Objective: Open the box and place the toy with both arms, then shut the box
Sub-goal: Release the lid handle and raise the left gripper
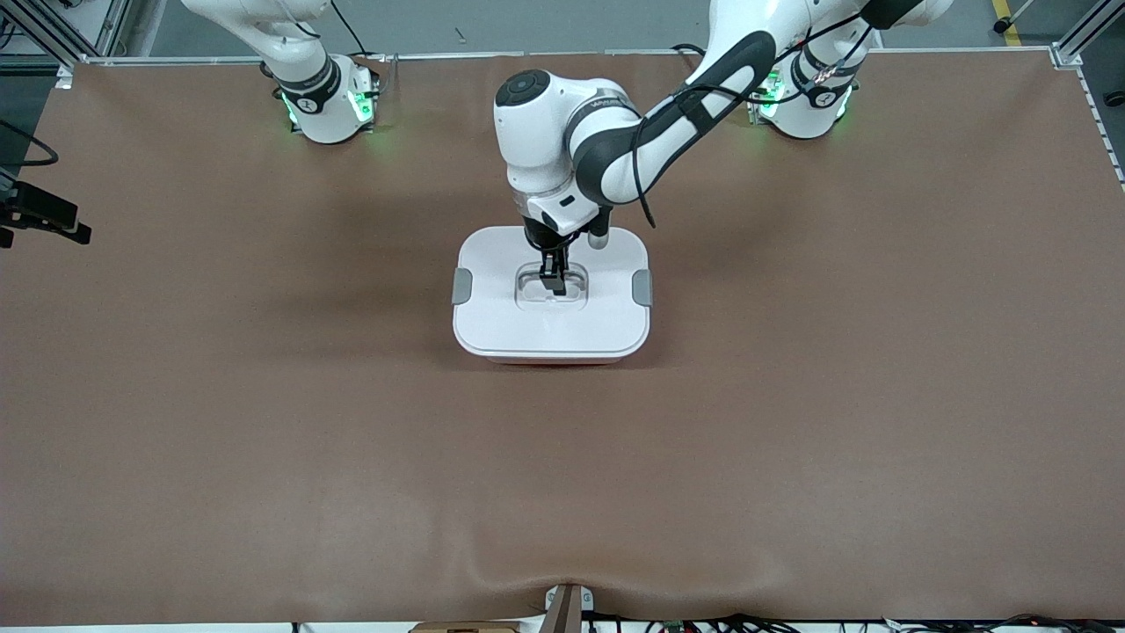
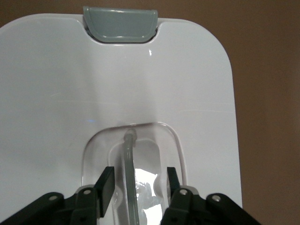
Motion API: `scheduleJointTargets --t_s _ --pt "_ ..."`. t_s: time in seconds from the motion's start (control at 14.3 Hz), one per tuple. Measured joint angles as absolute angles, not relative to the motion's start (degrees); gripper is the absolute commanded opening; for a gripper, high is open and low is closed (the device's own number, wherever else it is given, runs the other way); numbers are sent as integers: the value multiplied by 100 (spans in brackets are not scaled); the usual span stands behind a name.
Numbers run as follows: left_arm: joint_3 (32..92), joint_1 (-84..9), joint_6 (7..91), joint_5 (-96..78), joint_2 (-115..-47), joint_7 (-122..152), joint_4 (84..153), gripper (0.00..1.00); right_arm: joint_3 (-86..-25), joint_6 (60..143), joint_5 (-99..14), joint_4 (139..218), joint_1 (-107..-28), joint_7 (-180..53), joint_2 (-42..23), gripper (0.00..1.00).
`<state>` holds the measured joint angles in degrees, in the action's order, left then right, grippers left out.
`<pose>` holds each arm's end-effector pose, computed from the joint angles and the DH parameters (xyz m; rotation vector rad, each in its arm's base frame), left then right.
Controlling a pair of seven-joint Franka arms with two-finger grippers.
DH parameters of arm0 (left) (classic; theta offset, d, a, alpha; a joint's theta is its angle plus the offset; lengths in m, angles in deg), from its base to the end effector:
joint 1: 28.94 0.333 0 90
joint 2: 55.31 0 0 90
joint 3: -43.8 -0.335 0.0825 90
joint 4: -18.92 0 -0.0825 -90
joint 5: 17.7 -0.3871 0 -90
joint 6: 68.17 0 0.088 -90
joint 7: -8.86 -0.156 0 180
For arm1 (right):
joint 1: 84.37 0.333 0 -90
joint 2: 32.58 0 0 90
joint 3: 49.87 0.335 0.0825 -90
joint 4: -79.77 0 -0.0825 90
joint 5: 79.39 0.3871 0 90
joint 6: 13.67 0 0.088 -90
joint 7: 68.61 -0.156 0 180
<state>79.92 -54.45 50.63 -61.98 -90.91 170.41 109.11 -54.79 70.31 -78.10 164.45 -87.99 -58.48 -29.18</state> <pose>0.4451 -0.5597 0.3011 2.2075 1.9793 0.4390 0.5574 -0.0785 0.5962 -3.1108 -0.0455 0.1052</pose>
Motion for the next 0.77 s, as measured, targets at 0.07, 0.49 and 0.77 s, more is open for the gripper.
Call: scheduleJointTargets --t_s 0.07,0.49,0.77 --pt "7993 -5438 5061 -6198 -9062 17023 10884 100 -5479 7023 -7810 16445 -8799 -5848 -2918 100" --pt "8043 -5199 4715 -5283 -8189 16407 10763 100 -5482 6978 -7812 16444 -8799 -5848 -2918 100" --pt "8051 -4566 4183 -4196 -7394 14931 10762 100 -5481 6978 -7812 16443 -8799 -5848 -2918 100"
